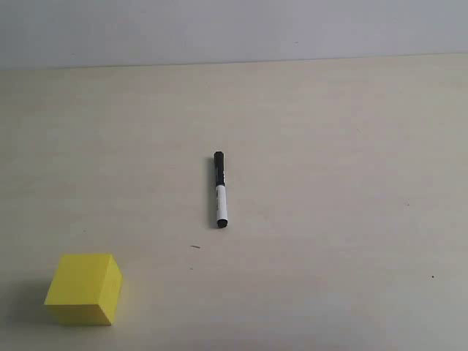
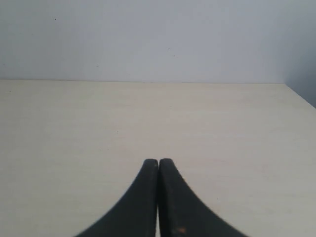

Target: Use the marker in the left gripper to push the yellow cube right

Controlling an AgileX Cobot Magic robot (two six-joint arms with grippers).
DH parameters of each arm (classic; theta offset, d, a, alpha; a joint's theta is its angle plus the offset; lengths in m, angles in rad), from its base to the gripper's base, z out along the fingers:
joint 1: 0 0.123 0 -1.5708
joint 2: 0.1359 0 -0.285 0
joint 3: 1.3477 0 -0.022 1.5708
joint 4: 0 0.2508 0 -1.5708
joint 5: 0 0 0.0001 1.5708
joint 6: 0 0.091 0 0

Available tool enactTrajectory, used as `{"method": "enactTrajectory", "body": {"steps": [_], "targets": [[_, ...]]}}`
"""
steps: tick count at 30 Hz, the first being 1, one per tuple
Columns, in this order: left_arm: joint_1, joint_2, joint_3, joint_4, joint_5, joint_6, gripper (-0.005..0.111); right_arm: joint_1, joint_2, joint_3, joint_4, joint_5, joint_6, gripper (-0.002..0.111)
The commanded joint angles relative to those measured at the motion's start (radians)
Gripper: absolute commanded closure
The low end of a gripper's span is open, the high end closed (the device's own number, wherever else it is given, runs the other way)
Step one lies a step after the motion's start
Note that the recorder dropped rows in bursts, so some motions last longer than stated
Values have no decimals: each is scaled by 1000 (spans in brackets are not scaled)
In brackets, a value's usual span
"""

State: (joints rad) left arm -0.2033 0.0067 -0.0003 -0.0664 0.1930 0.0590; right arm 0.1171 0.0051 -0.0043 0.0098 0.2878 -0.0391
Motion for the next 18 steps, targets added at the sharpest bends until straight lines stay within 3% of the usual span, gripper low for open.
{"method": "enactTrajectory", "body": {"steps": [1,18], "targets": [[-7,-7,0,-7,-35,8,107,-6,-5,4,1,-6,-1,108],[-7,-7,0,-36,-52,-23,107,-6,-5,4,1,-6,-1,108]]}}
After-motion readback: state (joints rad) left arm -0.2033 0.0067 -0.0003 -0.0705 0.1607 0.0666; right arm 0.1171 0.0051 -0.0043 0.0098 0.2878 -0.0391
